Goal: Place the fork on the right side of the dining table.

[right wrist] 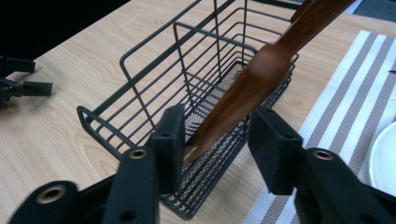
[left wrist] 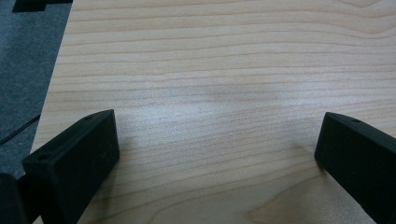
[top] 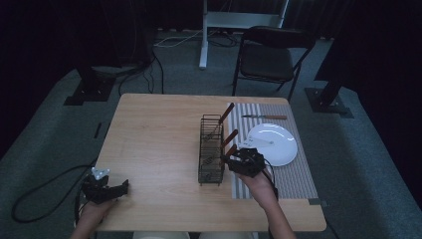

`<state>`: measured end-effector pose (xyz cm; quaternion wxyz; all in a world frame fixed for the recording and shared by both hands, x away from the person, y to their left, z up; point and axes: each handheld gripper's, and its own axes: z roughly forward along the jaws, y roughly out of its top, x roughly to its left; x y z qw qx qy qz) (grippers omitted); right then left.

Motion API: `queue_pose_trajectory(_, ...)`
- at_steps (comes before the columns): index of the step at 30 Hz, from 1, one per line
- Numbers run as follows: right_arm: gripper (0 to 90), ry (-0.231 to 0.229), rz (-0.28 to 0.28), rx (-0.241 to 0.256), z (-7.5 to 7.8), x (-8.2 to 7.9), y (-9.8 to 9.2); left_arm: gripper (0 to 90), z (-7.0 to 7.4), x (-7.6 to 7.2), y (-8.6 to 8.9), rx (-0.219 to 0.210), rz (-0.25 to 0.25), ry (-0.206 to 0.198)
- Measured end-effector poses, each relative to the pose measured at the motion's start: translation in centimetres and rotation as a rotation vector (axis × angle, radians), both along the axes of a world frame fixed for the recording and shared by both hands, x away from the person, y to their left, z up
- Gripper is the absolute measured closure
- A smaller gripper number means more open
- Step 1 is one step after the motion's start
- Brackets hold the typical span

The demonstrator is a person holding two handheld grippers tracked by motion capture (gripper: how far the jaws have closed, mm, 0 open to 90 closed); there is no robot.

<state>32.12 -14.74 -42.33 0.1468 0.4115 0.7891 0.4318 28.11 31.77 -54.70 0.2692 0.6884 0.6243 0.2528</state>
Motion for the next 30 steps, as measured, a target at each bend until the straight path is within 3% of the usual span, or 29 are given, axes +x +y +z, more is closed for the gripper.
queue_pose_trajectory(7, 71.9, 0.023, 0.031, -0.019, -0.3, 0.3, 0.6, 0.2, 0.0, 0.0, 0.0, 0.0, 0.0, 0.0)
queue_pose_trajectory(12, 79.0, 0.066, 0.059, 0.094, -0.2, 0.8, 0.5, 0.2, 0.0, 0.0, 0.0, 0.001, 0.0, 0.0)
queue_pose_trajectory(14, 80.3, 0.07, 0.081, 0.109, 0.0, 0.7, 0.6, 0.2, 0.0, 0.0, 0.0, 0.0, 0.0, 0.001)
queue_pose_trajectory(19, 81.2, 0.05, 0.104, 0.083, 0.5, 0.2, 1.1, 0.2, 0.0, 0.0, 0.0, 0.0, 0.0, 0.0)
queue_pose_trajectory(24, 81.4, 0.01, 0.086, 0.05, 1.0, -0.1, 1.1, 0.2, 0.0, 0.0, 0.0, 0.001, 0.0, -0.001)
queue_pose_trajectory(30, 81.4, -0.043, 0.08, 0.046, 2.3, -1.0, 1.0, 0.2, 0.0, 0.0, 0.0, 0.0, 0.0, 0.001)
